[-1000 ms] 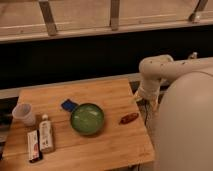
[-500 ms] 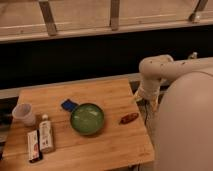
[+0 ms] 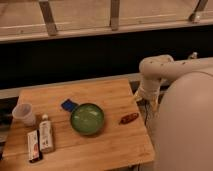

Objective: Place the pepper in the ceramic bowl

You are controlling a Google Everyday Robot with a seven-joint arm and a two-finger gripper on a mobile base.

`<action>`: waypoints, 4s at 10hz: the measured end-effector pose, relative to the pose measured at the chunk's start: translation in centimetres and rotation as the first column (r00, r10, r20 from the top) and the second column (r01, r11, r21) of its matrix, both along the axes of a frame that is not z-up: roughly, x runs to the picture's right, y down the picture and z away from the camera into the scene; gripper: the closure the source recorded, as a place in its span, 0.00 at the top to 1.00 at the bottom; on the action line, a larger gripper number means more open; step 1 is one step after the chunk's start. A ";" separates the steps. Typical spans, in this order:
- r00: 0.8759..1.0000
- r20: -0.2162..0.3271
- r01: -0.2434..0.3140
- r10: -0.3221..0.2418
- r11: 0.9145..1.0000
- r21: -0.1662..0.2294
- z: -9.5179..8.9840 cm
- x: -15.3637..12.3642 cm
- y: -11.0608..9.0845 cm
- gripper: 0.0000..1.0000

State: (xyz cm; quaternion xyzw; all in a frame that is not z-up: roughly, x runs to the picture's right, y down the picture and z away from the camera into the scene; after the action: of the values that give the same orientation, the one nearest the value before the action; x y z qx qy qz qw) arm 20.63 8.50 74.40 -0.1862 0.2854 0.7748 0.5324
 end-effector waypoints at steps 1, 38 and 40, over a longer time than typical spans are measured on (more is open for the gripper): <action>1.000 -0.025 -0.006 0.006 1.000 -0.002 0.0 0.0 -0.3 0.66; 0.923 -0.133 -0.377 0.360 0.915 -0.145 12.8 -7.5 9.9 0.25; 0.922 -0.130 -0.381 0.364 0.913 -0.147 12.6 -7.3 10.0 0.08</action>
State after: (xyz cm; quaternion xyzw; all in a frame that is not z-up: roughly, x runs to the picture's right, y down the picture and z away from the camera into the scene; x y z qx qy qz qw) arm 13.30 18.46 87.05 -0.2425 0.3357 0.8434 0.3423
